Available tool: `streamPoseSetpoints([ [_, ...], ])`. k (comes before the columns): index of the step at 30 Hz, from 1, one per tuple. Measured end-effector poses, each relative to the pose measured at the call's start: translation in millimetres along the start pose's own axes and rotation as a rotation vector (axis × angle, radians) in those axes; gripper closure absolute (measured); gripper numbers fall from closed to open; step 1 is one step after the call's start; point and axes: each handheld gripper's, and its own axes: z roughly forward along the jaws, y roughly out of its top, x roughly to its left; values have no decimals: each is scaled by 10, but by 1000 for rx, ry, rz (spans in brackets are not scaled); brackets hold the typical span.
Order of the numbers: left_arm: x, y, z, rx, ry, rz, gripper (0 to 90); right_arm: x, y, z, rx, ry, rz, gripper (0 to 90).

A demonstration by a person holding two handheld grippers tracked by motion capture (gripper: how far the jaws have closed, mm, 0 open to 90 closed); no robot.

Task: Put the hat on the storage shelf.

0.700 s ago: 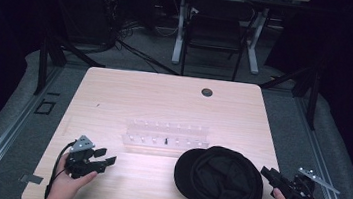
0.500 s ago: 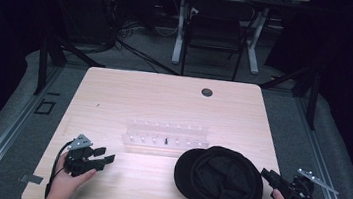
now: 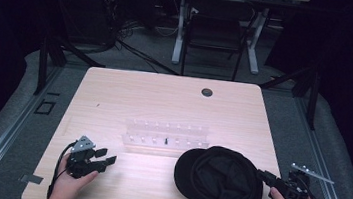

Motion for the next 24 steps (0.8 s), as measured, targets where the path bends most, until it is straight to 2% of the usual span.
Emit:
streamPoseSetpoints([
  [1, -1, -1, 2, 2, -3, 2, 490, 19, 17, -6, 27, -26, -19, 609],
  [2, -2, -2, 5, 3, -4, 3, 489, 37, 37, -6, 48, -32, -27, 608],
  [7, -16, -4, 21, 9, -7, 8, 489, 93, 145, -61, 112, -43, -22, 610],
  [10, -26, -2, 25, 11, -9, 8, 489, 121, 193, -91, 156, -68, -25, 617],
  [13, -26, -3, 28, 14, -11, 9, 490, 137, 206, -94, 180, -76, -24, 623],
  [17, -27, -5, 38, 13, -11, 7, 490, 171, 227, -97, 238, -90, -23, 639],
  [18, -25, -2, 30, 27, -13, 10, 490, 183, 227, -90, 242, -94, -24, 639],
  [19, -27, -4, 34, 26, -11, 10, 490, 194, 237, -92, 263, -99, -29, 639],
  [20, -28, -5, 36, 26, -11, 11, 490, 199, 254, -107, 294, -131, -61, 639],
  [21, -28, -5, 37, 27, -11, 11, 490, 217, 243, -86, 285, -120, -44, 639],
  [24, -27, -8, 44, 25, -11, 12, 490, 230, 247, -74, 297, -121, -41, 639],
])
